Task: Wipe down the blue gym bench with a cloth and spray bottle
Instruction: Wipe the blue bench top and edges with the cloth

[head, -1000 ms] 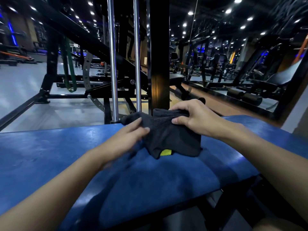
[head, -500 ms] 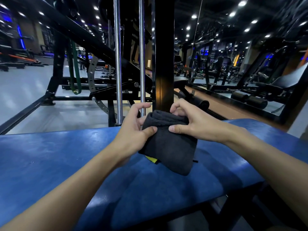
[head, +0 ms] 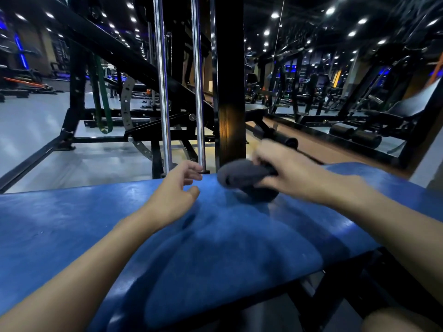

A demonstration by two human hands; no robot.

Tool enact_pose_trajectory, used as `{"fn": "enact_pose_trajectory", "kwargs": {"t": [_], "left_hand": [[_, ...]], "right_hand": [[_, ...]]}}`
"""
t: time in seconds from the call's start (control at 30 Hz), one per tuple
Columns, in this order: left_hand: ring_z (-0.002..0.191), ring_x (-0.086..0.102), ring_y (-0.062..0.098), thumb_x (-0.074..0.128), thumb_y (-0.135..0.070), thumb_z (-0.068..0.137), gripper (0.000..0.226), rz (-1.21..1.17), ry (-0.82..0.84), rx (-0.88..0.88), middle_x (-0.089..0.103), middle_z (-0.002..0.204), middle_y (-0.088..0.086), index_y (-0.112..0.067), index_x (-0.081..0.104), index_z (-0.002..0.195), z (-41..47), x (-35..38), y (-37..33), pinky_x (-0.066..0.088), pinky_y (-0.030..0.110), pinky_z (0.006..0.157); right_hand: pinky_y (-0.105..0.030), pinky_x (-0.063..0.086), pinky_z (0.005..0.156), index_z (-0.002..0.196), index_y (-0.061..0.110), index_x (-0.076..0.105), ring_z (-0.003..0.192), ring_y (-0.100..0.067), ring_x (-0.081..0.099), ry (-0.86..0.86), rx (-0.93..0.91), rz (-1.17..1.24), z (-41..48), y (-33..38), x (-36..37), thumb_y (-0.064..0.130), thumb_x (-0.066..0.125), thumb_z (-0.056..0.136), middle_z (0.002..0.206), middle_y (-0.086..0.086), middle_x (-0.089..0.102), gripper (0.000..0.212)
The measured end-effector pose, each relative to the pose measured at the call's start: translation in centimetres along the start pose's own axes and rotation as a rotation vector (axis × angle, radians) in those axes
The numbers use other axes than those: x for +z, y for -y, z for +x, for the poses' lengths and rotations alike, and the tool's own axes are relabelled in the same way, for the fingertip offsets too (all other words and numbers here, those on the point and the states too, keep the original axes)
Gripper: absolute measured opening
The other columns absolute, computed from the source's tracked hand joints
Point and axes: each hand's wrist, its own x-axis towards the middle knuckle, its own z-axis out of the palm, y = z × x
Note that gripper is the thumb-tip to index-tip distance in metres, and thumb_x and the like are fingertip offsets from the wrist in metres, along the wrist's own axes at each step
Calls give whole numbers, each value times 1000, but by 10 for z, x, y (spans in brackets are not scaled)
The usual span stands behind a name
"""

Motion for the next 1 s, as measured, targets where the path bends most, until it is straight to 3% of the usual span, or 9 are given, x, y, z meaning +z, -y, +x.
{"fn": "enact_pose_trajectory", "kwargs": {"t": [0.13, 0.3, 0.5, 0.63, 0.7, 0.77, 0.83, 0.9, 1.0], "left_hand": [[112, 57, 21, 54, -8, 96, 33, 290, 168, -70, 59, 122, -5, -31, 53, 119, -7, 2, 16, 44, 31, 95], [117, 54, 18, 52, -29, 99, 32, 610, 336, -79, 55, 135, -9, -33, 58, 130, -16, 5, 23, 41, 44, 107], [130, 46, 17, 51, -42, 99, 35, 753, 371, -81, 46, 141, -12, -43, 55, 133, -23, 0, 21, 35, 48, 110], [131, 45, 16, 51, -50, 97, 38, 770, 387, -98, 45, 142, -11, -44, 51, 135, -23, -4, 21, 34, 48, 108], [131, 45, 18, 51, -53, 97, 40, 774, 384, -104, 45, 142, -10, -44, 51, 136, -23, -5, 20, 34, 48, 109], [134, 41, 18, 51, -58, 95, 46, 801, 368, -114, 43, 143, -9, -43, 49, 138, -23, -6, 18, 31, 50, 109], [140, 34, 18, 50, -67, 91, 55, 845, 369, -134, 40, 147, -9, -44, 45, 141, -22, -8, 16, 28, 55, 111], [145, 28, 19, 49, -74, 87, 63, 845, 403, -171, 33, 154, -7, -45, 41, 143, -20, -15, 17, 26, 59, 113], [152, 17, 22, 48, -83, 80, 77, 857, 464, -246, 17, 164, -5, -50, 32, 147, -15, -30, 21, 22, 62, 116]], "right_hand": [[-34, 35, 78, 88, 26, 49, 82, -4, 46, 636, 250, -115, -41, 5, 22, 49, 82, 69, 87, 11, 55, 45], [-38, 45, 80, 83, 25, 57, 86, -17, 54, 322, 259, -78, -37, 18, 26, 60, 52, 92, 88, 6, 59, 37], [-37, 44, 75, 75, 19, 49, 87, -29, 56, 565, 427, -304, -38, 25, 28, 50, 38, 103, 87, -4, 56, 44], [-43, 32, 87, 75, 20, 50, 103, -28, 52, 442, 344, -582, -34, 39, 31, 52, 30, 103, 97, -3, 59, 47], [-42, 34, 92, 94, 18, 59, 116, -29, 49, 328, 375, -416, -32, 40, 45, 51, 32, 103, 117, -6, 59, 43], [-45, 32, 108, 127, 20, 55, 138, -29, 35, 297, 449, -185, -31, 39, 62, 53, 31, 102, 144, -7, 46, 48], [-55, 11, 119, 154, 35, 24, 153, -27, 5, 444, 522, -77, -33, 37, 79, 63, 21, 100, 167, 0, 10, 61], [-66, 1, 115, 154, 49, -1, 152, -25, -14, 577, 575, -46, -37, 35, 89, 72, 12, 94, 165, 10, -15, 66], [-69, 5, 113, 150, 56, -5, 152, -24, -15, 590, 570, -56, -37, 29, 93, 75, 12, 92, 164, 14, -18, 64]]}}
